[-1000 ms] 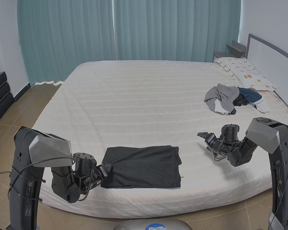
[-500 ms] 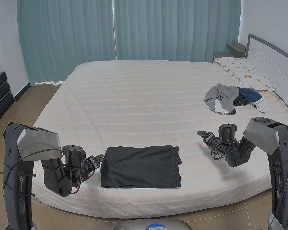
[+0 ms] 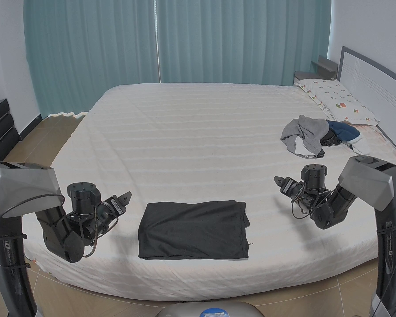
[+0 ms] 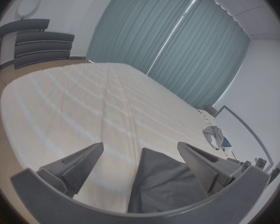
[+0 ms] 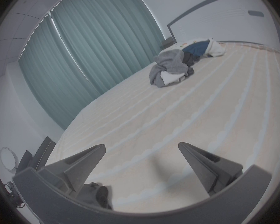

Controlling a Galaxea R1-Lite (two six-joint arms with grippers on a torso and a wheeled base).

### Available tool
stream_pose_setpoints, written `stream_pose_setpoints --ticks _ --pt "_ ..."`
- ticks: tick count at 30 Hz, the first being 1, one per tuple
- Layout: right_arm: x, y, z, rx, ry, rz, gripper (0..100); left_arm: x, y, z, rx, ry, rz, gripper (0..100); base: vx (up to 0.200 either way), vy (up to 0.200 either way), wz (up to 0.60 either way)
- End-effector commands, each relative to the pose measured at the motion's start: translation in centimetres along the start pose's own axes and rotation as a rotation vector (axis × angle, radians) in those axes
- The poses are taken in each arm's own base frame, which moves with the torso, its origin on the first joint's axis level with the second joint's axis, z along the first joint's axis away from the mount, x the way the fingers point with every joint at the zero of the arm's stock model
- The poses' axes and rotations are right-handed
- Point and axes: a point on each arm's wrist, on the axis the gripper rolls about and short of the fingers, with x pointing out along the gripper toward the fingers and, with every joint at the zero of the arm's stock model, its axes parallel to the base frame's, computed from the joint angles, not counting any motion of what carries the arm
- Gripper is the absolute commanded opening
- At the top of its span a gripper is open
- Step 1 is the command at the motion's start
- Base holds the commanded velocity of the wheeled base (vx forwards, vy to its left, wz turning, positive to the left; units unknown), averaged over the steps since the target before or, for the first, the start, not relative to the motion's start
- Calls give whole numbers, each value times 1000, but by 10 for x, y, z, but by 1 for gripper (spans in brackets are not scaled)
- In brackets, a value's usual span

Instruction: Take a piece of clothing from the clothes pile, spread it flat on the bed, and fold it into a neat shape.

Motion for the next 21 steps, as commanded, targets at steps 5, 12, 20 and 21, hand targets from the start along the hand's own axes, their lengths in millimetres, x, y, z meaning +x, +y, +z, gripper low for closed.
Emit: stream_pose_setpoints --ticks 5,12,20,21 --pt "-124 28 73 -6 -109 68 100 -72 -29 53 28 -170 -114 100 0 0 0" --pt "-250 20 100 -194 -230 144 100 -135 -56 59 169 -270 -191 100 0 0 0" --pt "-362 0 92 -359 -381 224 100 -234 -43 70 278 -464 -211 100 0 0 0" --pt "-373 -2 90 -372 -399 229 100 -244 -39 71 293 -482 -199 100 0 0 0"
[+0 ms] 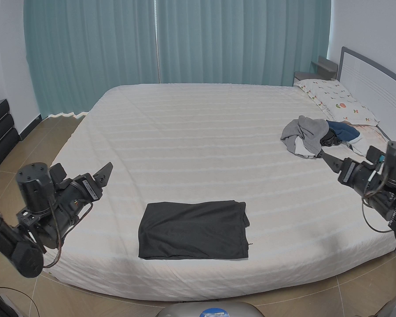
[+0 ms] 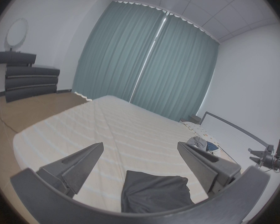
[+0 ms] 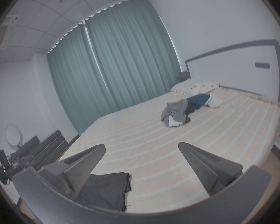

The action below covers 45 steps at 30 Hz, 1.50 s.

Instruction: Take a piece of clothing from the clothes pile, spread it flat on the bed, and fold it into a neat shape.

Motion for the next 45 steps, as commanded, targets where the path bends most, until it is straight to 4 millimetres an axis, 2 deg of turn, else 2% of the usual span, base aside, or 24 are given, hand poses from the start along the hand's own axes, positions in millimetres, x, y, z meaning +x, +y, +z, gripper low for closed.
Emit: stream_pose_setpoints --ticks 1,4,5,7,10,11,14,17,18,20,25,30,32,35,36,37,41,45 --pt "-157 -13 17 -193 -234 102 100 -126 1 46 140 -251 -43 100 0 0 0" --pt "-191 -21 13 -250 -267 87 100 -161 12 50 176 -285 -17 100 0 0 0" --pt "-195 -22 11 -257 -267 86 100 -166 13 50 182 -288 -15 100 0 0 0" --pt "-228 -33 0 -331 -273 50 100 -201 27 46 225 -287 12 100 0 0 0" --pt "-248 -38 -5 -384 -272 34 100 -221 37 41 270 -275 36 100 0 0 0" --pt "-263 -39 -4 -418 -278 18 100 -235 43 38 298 -278 61 100 0 0 0" --pt "-292 -41 -3 -465 -250 -26 100 -259 51 35 329 -306 129 100 0 0 0" --pt "-306 -45 -17 -470 -168 -80 100 -276 53 31 336 -355 228 100 0 0 0" --pt "-306 -45 -17 -470 -168 -80 100 -276 53 31 336 -355 228 100 0 0 0" --pt "-305 -49 -30 -455 -145 -95 100 -287 54 25 367 -413 297 100 0 0 0" --pt "-304 -48 -33 -393 -168 -133 100 -304 54 16 367 -515 346 100 0 0 0" --pt "-316 -34 -13 -388 -231 -213 100 -303 55 12 382 -506 349 100 0 0 0" --pt "-315 -35 -20 -389 -210 -222 100 -301 56 9 386 -485 347 100 0 0 0" --pt "-312 -48 -45 -390 -171 -167 100 -297 60 0 402 -442 315 100 0 0 0" --pt "-312 -48 -45 -390 -171 -167 100 -297 60 0 402 -442 315 100 0 0 0" --pt "-305 -53 -57 -378 -153 -153 100 -288 62 -10 428 -391 232 100 0 0 0" --pt "-297 -54 -59 -341 -210 -141 100 -277 67 -25 447 -358 158 100 0 0 0" --pt "-275 -61 -77 -340 -249 -123 100 -269 72 -37 452 -348 149 100 0 0 0"
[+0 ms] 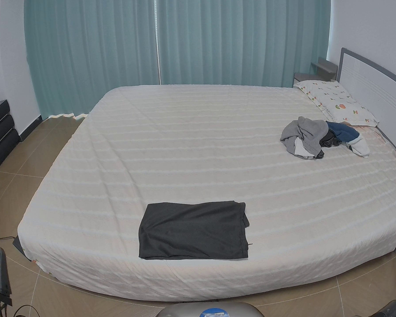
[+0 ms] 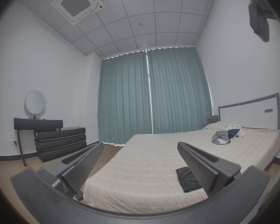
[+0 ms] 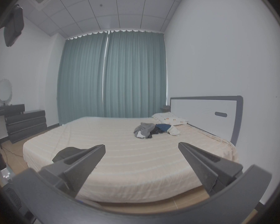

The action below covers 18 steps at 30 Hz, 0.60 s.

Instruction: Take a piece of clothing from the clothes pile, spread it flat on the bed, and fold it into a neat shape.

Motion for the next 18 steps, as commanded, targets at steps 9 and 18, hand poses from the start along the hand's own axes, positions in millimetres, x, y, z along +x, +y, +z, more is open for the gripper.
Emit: stream_pose_setpoints --ticks 9,18 --pt "24 6 -56 -46 -24 99 100 1 -6 -33 17 104 -165 100 0 0 0" --pt "23 6 -62 20 50 108 100 0 -8 -38 -13 159 -250 100 0 0 0"
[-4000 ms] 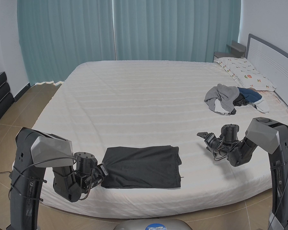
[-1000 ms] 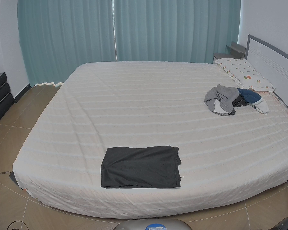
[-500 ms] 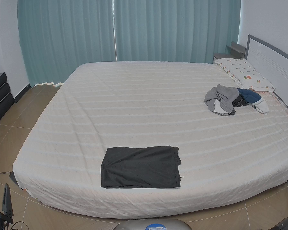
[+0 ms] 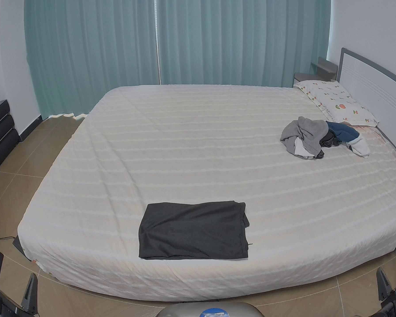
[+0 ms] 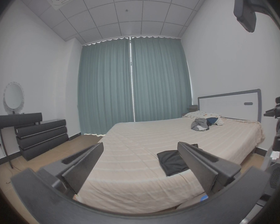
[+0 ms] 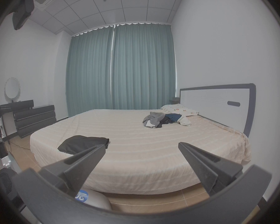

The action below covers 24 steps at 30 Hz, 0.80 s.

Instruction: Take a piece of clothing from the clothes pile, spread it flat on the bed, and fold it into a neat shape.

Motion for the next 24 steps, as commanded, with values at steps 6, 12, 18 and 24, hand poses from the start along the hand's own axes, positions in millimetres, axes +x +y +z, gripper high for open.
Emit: stream_pose_setpoints --ticks 6,12,18,24 --pt "1 0 -2 16 -17 6 100 1 -2 -7 -84 34 -70 100 0 0 0" --pt "1 0 -1 16 -23 2 100 1 0 -9 -69 55 27 100 0 0 0" --pt "1 0 -1 10 -26 4 100 0 0 -13 -62 91 10 100 0 0 0" --pt "1 0 -2 3 -25 11 100 0 -1 -13 -57 93 8 100 0 0 0"
